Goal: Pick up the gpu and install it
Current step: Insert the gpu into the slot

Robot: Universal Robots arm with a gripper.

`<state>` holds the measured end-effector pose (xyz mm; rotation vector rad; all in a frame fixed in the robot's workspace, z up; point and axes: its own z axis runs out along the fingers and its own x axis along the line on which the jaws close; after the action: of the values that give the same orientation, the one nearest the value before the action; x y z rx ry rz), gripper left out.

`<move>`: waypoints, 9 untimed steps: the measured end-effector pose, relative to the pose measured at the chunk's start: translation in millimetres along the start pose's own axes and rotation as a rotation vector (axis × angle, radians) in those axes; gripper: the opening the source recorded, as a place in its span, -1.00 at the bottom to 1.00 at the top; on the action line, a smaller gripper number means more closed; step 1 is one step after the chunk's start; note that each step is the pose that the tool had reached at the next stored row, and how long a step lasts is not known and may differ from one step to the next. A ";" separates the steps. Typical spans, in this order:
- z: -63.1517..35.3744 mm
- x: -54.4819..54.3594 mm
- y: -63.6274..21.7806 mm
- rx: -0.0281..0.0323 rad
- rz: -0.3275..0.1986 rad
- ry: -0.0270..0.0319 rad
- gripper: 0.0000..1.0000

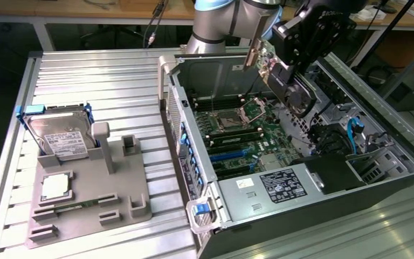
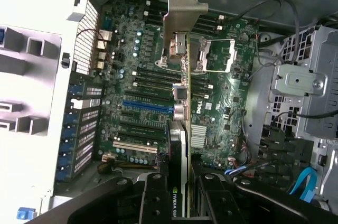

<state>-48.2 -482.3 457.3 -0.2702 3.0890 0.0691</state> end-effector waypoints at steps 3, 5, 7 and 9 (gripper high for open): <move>0.0 0.0 0.0 -0.0004 -0.010 0.0004 -0.47; 0.0 0.0 0.0 -0.0008 -0.017 0.0007 -0.47; 0.0 0.0 0.0 -0.0011 -0.024 0.0010 -0.47; 0.0 0.0 0.0 -0.0013 -0.031 0.0013 -0.47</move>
<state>-48.2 -482.3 457.3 -0.3180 3.0851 0.0700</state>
